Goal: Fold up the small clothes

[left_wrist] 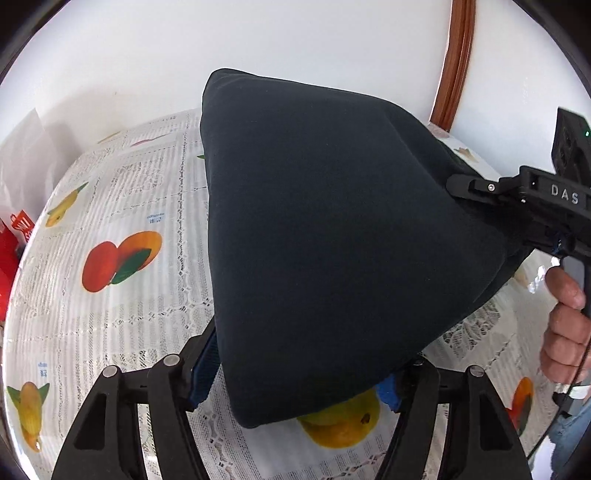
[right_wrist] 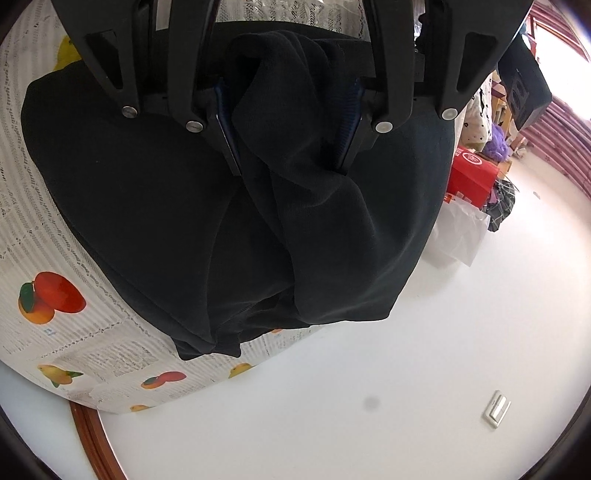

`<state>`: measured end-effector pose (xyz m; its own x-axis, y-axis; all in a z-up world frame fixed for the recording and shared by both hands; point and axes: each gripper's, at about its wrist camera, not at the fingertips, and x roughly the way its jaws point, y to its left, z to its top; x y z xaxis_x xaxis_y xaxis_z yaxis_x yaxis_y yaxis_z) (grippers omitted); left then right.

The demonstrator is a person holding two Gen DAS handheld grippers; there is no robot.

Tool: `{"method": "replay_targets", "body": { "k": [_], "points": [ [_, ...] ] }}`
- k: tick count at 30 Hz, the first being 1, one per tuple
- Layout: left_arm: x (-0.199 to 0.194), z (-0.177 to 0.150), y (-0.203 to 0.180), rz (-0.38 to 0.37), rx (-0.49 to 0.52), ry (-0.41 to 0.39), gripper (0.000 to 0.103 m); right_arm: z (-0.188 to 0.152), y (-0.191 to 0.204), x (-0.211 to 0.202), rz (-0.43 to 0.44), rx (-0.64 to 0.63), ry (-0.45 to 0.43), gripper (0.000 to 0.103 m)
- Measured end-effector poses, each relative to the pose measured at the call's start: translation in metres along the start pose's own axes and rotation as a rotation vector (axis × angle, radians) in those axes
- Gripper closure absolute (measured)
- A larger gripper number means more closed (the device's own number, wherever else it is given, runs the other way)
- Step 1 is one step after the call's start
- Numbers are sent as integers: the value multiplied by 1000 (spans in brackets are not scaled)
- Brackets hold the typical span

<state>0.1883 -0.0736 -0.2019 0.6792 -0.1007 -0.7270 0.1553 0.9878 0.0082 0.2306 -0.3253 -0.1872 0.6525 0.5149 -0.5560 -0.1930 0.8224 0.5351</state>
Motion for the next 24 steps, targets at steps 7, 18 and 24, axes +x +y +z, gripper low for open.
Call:
{"method": "replay_targets", "body": {
  "k": [7, 18, 24],
  "points": [
    [-3, -5, 2, 28, -26, 12, 26, 13, 33, -38, -58, -282, -140, 88],
    [-5, -9, 3, 41, -30, -8, 25, 10, -53, -74, -148, -93, -154, 88],
    [-4, -5, 7, 16, -35, 11, 29, -4, -54, -66, -255, -122, -133, 81]
  ]
}}
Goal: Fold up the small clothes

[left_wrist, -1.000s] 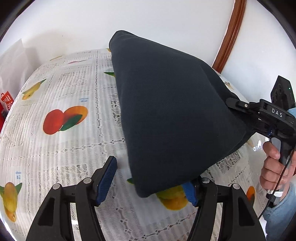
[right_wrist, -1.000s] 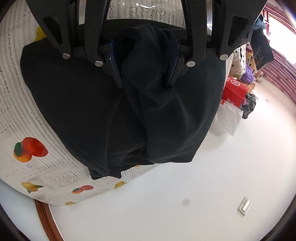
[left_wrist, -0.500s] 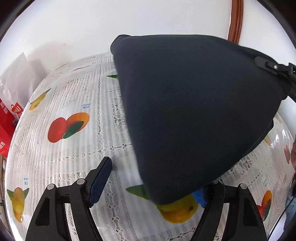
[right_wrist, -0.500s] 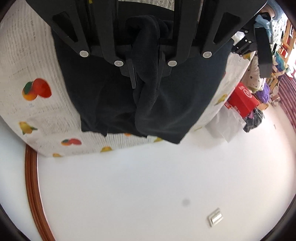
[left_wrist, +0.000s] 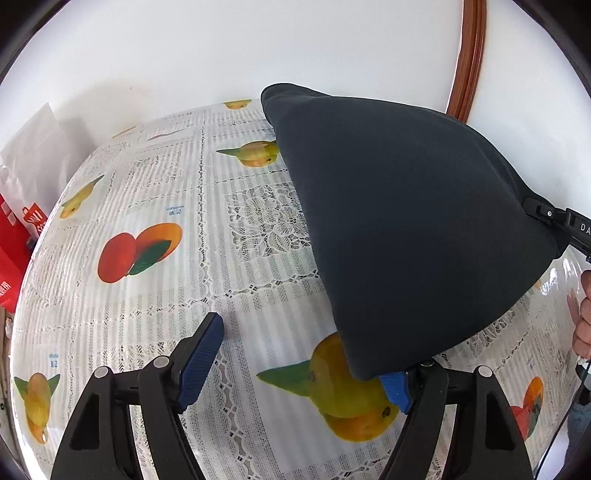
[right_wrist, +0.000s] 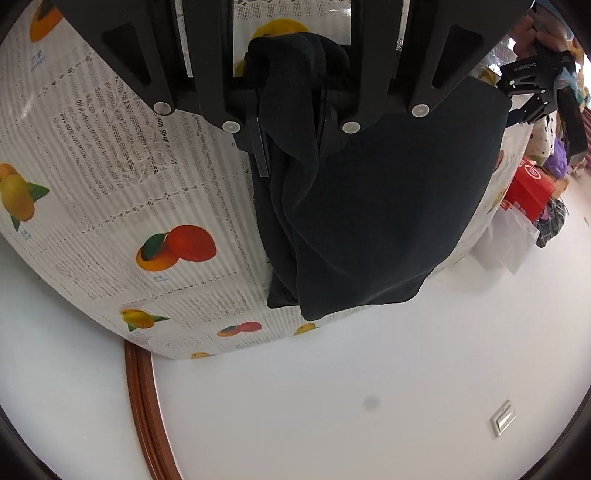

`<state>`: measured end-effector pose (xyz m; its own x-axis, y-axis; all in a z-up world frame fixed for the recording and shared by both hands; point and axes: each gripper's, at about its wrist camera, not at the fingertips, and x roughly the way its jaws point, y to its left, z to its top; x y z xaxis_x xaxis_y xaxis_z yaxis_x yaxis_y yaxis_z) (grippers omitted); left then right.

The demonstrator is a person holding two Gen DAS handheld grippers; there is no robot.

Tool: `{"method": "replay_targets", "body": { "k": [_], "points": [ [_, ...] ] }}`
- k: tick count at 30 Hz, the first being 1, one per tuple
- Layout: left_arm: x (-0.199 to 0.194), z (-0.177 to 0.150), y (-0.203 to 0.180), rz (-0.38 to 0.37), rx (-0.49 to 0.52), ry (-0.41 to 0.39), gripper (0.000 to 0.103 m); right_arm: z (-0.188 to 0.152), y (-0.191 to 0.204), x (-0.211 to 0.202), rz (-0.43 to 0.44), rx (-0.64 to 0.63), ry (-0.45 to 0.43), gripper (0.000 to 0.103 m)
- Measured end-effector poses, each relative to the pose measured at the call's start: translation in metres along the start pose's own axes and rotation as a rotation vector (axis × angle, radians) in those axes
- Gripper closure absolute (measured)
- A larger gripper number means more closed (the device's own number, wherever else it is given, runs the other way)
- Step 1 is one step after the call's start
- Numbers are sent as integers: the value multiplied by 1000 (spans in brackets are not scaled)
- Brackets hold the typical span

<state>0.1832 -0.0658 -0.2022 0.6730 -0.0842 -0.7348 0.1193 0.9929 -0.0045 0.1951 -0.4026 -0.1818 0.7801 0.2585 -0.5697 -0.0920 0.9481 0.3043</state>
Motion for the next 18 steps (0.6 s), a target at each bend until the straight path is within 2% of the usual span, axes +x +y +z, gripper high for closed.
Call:
{"method": "replay_targets", "body": {
  "k": [3, 5, 6, 7, 9, 13, 18],
  "points": [
    [-3, 0, 1, -36, -2, 3, 40, 2, 0, 0, -21, -8, 14, 76],
    [-7, -1, -1, -62, 1, 4, 58, 2, 1, 8, -24, -22, 36, 78],
    [-13, -3, -9, -74, 2, 4, 64, 2, 3, 11, -23, -30, 38, 80],
    [-14, -5, -13, -87, 1, 5, 74, 3, 6, 14, -22, -43, 40, 85],
    [-16, -5, -17, -99, -6, 4, 89, 7, 13, 20, -42, -61, 42, 86],
    [-24, -5, -16, -60, -2, -12, 90, 15, 23, 34, -29, -63, 54, 88],
    [-36, -12, 9, -33, -51, -6, 91, 22, 46, 52, 31, -73, 79, 88]
  ]
}}
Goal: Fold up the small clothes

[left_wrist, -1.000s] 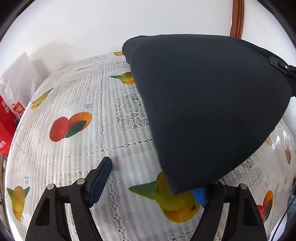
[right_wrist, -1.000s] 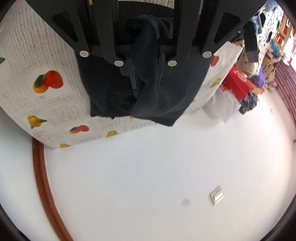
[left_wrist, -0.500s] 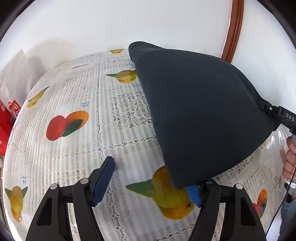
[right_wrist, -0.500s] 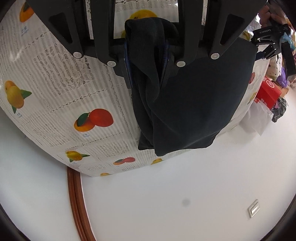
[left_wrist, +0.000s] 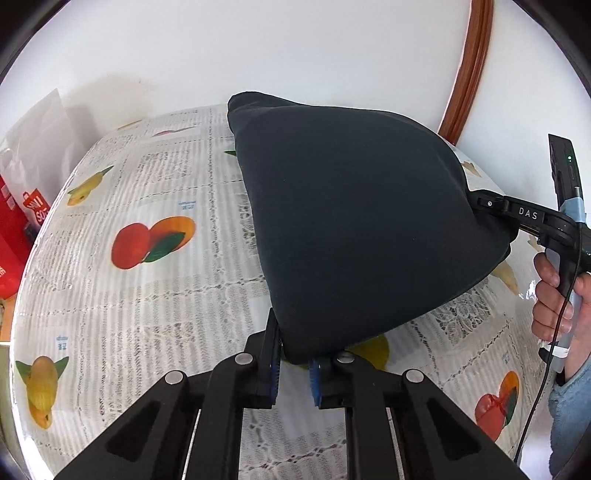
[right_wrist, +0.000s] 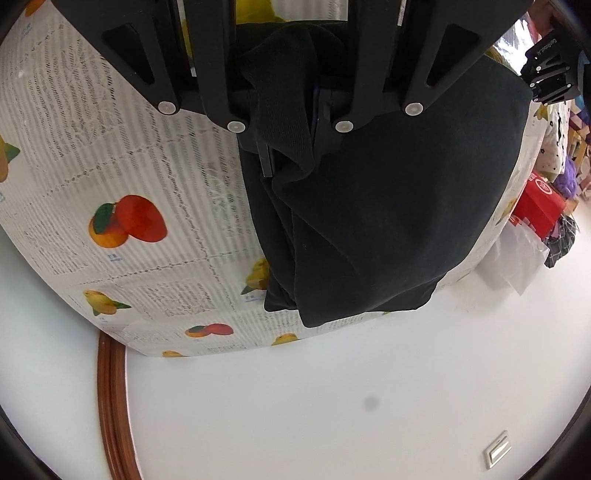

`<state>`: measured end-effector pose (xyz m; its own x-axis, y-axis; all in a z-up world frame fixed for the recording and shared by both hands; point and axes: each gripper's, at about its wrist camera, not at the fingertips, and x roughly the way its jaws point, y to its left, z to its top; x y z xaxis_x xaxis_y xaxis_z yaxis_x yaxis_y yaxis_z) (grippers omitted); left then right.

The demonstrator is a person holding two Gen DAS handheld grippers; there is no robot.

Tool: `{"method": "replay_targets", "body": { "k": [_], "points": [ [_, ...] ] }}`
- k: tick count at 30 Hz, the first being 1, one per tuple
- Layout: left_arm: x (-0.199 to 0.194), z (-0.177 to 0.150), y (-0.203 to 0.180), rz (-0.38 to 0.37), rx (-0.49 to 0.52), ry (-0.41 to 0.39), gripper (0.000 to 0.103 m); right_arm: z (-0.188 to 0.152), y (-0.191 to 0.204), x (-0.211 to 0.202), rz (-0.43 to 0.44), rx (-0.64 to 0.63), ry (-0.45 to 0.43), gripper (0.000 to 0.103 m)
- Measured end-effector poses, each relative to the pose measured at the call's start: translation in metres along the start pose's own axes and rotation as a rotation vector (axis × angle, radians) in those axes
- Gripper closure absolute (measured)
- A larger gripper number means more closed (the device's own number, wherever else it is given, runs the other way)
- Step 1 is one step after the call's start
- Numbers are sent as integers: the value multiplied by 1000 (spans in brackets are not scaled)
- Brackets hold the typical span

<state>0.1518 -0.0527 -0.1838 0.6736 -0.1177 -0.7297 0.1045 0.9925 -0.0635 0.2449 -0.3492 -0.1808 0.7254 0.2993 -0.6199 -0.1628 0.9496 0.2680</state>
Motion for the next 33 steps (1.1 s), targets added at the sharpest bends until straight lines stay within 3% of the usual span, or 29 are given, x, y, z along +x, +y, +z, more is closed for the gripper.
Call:
{"method": "replay_targets", "body": {
  "k": [3, 6, 10, 14, 16, 20, 24, 28, 33],
  "points": [
    [-1, -5, 16, 30, -31, 26, 90, 1, 18, 7, 48, -31, 14, 87],
    [-1, -9, 27, 7, -65, 29, 89, 1, 19, -2, 90, -71, -8, 85],
    [0, -10, 27, 9, -64, 25, 88, -10, -4, -26, 49, -48, -28, 83],
    [1, -10, 23, 50, -48, 26, 73, -12, -13, -51, -16, -49, -63, 82],
    [1, -9, 24, 53, -60, 39, 68, -8, -6, -58, 8, -48, -92, 81],
    [-10, -13, 26, 7, -68, 68, 60, -8, 16, -55, 47, -87, -102, 80],
    [-36, -22, 17, -108, -15, 11, 57, -25, 32, -30, -19, -169, -45, 80],
    [-48, -12, 13, -54, 19, -49, 54, -35, 23, -32, -23, -155, -24, 79],
    [-15, 9, 29, 10, -31, -5, 49, -16, 23, -45, -47, -182, 14, 75]
  ]
}}
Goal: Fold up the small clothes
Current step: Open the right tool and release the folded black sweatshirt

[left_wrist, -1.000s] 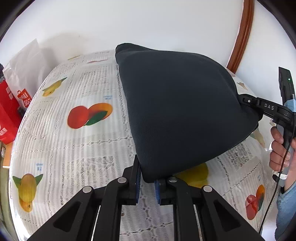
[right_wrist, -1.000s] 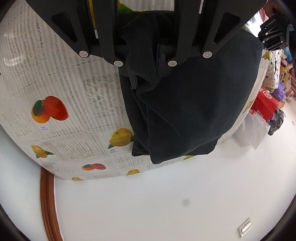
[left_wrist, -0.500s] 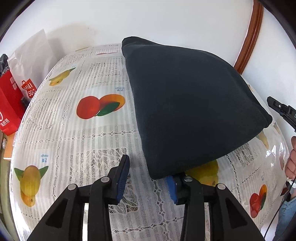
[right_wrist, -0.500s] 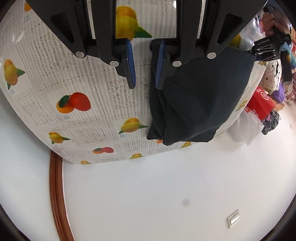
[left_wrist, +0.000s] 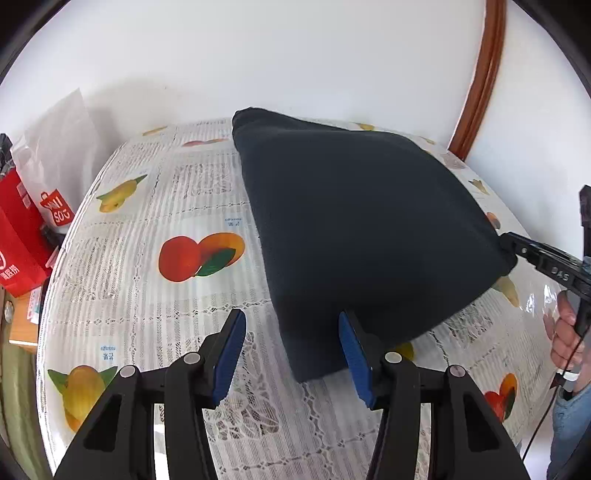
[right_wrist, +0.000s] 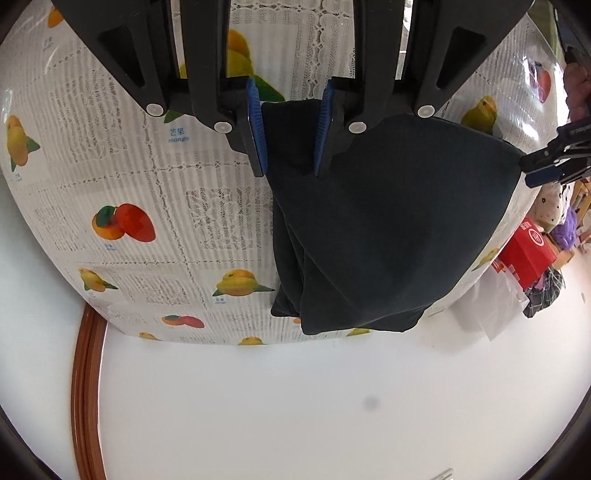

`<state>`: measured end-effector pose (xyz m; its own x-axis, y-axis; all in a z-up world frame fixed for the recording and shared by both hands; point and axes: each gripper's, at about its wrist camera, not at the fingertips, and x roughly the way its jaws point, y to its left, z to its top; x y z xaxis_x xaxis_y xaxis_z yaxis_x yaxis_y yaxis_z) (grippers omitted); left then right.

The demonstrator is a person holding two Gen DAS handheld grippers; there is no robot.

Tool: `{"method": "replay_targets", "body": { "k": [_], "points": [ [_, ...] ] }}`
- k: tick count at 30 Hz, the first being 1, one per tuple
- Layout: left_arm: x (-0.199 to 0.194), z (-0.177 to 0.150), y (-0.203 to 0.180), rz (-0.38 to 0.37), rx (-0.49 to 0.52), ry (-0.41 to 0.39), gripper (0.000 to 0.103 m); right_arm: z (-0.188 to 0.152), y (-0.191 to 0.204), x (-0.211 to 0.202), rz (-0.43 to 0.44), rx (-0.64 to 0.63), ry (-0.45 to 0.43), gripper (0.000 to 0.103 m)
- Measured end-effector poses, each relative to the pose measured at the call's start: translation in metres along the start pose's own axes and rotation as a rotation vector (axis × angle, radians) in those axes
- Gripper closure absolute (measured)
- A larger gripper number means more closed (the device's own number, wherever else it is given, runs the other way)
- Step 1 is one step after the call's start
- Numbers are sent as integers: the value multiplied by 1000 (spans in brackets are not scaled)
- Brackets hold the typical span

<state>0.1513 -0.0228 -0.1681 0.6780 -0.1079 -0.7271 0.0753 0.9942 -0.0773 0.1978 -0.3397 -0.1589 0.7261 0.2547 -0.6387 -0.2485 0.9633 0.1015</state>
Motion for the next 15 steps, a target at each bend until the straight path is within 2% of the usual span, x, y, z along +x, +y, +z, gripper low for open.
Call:
{"method": "replay_targets", "body": {
  "k": [1, 3, 7, 10, 15],
  "points": [
    [8, 0, 2, 0, -8, 22, 44, 4, 0, -2, -12, -5, -6, 74],
    [19, -2, 4, -10, -3, 42, 44, 17, -1, -5, -27, -17, -15, 71],
    [11, 3, 2, -22, 31, 45, 44, 48, 1, 4, -8, -36, -8, 60],
    [3, 14, 4, -8, 45, 16, 44, 77, 7, 24, 12, -52, 11, 55],
    [7, 38, 17, 3, 39, 2, 44, 114, 4, 69, 60, -11, 83, 54]
  ]
}}
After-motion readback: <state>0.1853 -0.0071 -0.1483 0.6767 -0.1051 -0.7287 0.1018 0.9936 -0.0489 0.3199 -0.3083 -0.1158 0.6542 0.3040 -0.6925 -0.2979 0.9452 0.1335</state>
